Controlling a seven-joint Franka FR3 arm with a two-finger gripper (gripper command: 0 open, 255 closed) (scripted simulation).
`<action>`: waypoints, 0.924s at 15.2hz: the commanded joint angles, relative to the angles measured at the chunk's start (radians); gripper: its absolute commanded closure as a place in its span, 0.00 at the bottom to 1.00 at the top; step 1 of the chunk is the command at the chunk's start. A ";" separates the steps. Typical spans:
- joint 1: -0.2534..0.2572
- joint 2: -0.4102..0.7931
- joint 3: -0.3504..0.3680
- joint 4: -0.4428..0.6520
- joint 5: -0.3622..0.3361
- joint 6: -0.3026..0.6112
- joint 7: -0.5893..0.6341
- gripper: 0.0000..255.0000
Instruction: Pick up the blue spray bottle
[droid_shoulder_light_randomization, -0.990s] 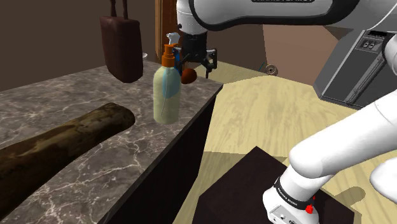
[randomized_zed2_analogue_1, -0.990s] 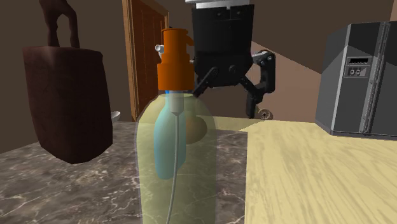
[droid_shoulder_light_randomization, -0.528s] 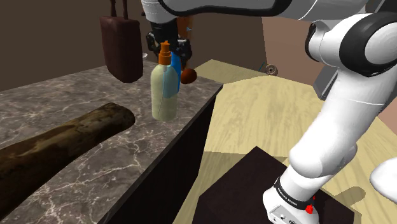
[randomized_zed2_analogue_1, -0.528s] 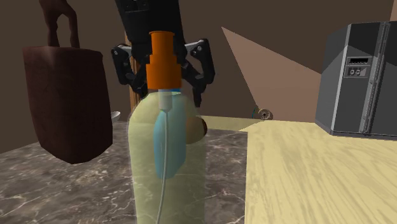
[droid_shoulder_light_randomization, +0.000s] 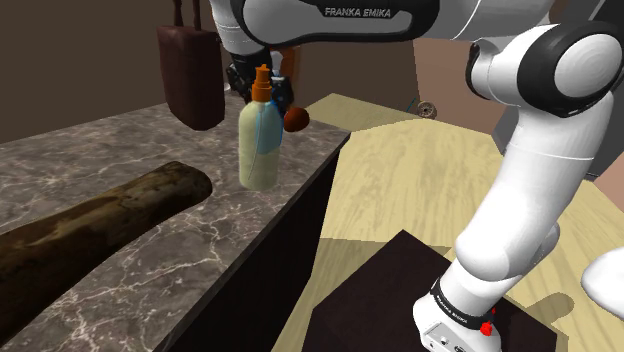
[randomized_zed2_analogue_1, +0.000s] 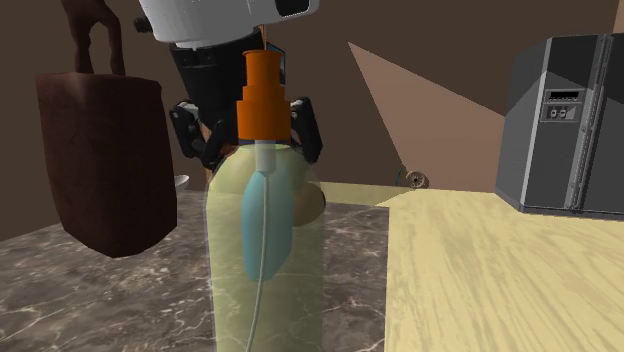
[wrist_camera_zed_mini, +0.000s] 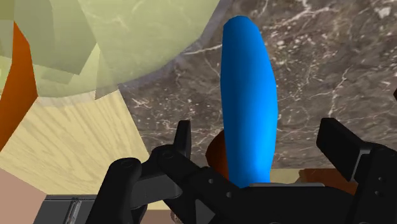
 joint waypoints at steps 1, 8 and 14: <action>-0.006 -0.005 0.000 -0.022 0.005 0.019 0.006 0.00; -0.006 -0.006 0.001 -0.021 0.005 0.017 0.006 1.00; 0.003 0.002 0.000 0.011 -0.002 -0.009 -0.002 1.00</action>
